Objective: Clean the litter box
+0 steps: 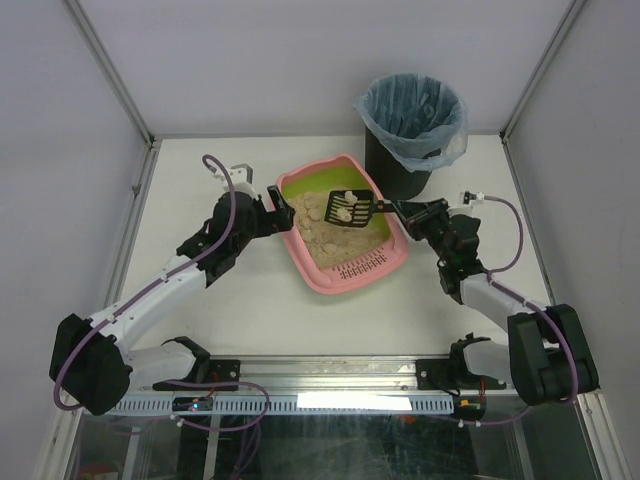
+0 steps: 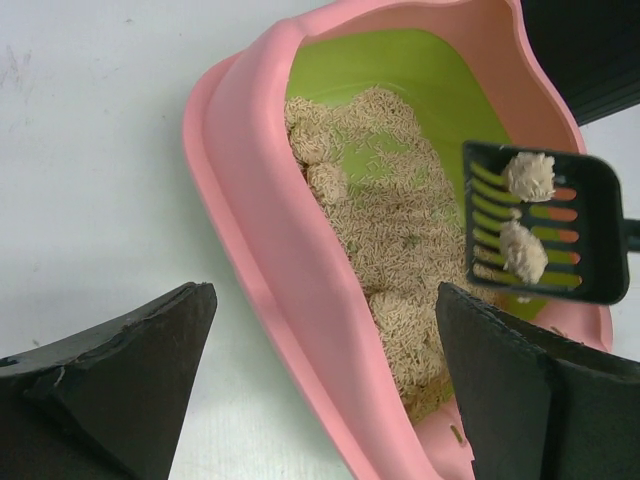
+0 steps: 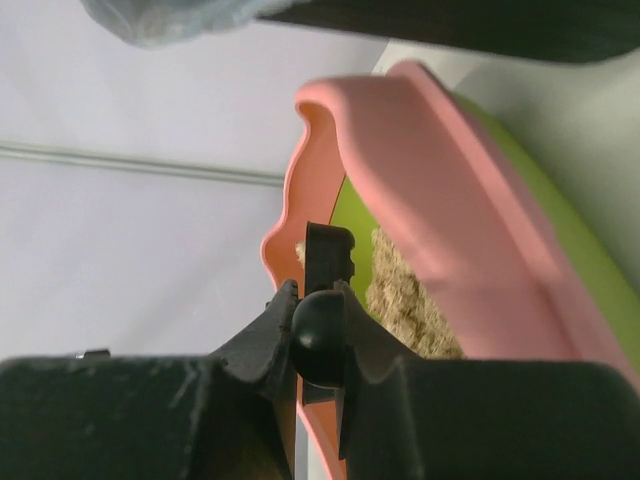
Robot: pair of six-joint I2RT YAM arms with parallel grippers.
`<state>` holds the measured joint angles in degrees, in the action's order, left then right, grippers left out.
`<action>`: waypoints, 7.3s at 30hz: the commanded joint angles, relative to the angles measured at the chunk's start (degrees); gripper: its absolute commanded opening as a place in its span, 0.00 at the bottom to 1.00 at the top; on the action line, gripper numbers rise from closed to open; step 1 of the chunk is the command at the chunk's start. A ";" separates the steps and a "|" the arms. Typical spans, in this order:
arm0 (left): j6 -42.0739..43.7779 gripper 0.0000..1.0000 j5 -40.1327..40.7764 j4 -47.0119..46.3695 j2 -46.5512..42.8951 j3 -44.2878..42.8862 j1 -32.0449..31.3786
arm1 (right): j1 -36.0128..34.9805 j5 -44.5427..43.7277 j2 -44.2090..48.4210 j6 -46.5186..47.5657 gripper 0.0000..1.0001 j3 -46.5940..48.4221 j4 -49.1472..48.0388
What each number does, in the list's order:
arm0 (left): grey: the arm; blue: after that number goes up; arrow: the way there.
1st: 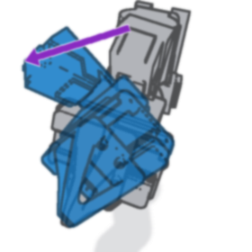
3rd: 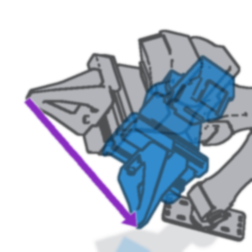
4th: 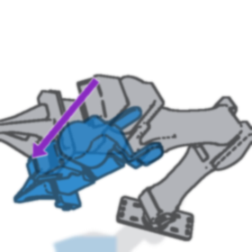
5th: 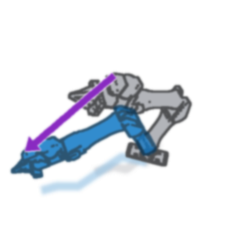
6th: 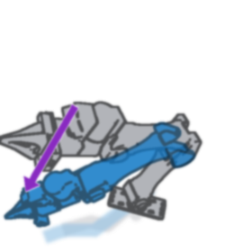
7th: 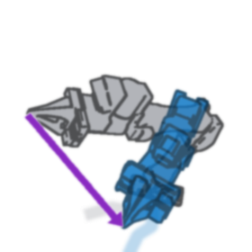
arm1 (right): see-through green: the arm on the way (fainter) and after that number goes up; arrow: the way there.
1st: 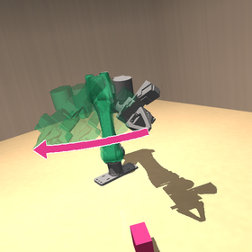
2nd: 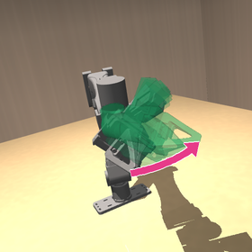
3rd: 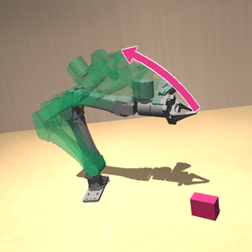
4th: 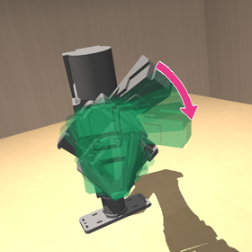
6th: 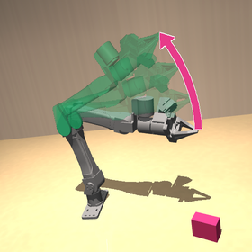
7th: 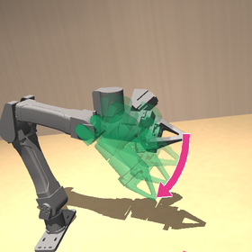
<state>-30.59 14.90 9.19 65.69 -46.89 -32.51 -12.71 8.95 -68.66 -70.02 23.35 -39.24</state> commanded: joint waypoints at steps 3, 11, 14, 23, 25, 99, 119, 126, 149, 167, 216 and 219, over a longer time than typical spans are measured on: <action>-0.50 0.96 -0.46 -4.66 4.04 -5.34 0.53 | 2.20 1.03 -0.45 -5.61 0.00 -1.54 -6.72; -0.77 0.90 -0.59 -4.07 8.43 -8.48 0.44 | 1.35 3.95 -2.19 -6.64 0.00 -0.84 -9.16; -0.99 0.90 -0.16 -4.35 8.88 -8.23 0.50 | -0.16 5.03 -3.58 -6.16 0.00 -0.06 -11.48; -0.71 0.88 -0.33 -3.25 11.16 -10.24 0.45 | 2.18 4.21 -3.59 -8.25 0.00 -1.84 -12.25; -0.87 0.88 0.03 -2.96 11.50 -10.52 0.48 | 3.46 4.15 -3.18 -9.83 0.00 -3.03 -13.34; 8.46 0.89 -3.31 4.95 18.71 -19.64 5.39 | 1.56 11.73 3.86 -3.47 0.00 5.42 -1.18; 8.12 0.99 -0.89 4.46 -0.62 -11.89 7.62 | 1.79 11.63 -0.93 -4.71 0.00 8.65 -3.21; 8.39 0.99 -2.29 4.01 -1.34 -10.41 7.72 | 1.77 12.14 1.08 -2.69 0.00 14.37 5.10; 7.21 0.99 -5.29 4.28 -1.20 -8.63 7.81 | 16.85 3.75 -9.57 7.00 0.00 47.18 18.43; 6.53 0.99 -7.31 3.67 -1.92 -7.49 7.79 | 18.24 20.84 -21.59 58.82 0.00 57.22 12.27; 5.89 0.99 -5.05 4.43 -1.24 -7.42 7.90 | -25.64 -29.44 -23.59 52.85 0.00 67.73 63.67; 5.81 0.99 -4.71 4.64 -1.38 -7.48 7.90 | -25.62 -31.32 -27.01 50.32 0.00 68.58 63.13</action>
<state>-24.25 8.93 15.33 66.30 -54.17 -25.04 -38.50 -16.40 -93.86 -15.14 87.39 24.51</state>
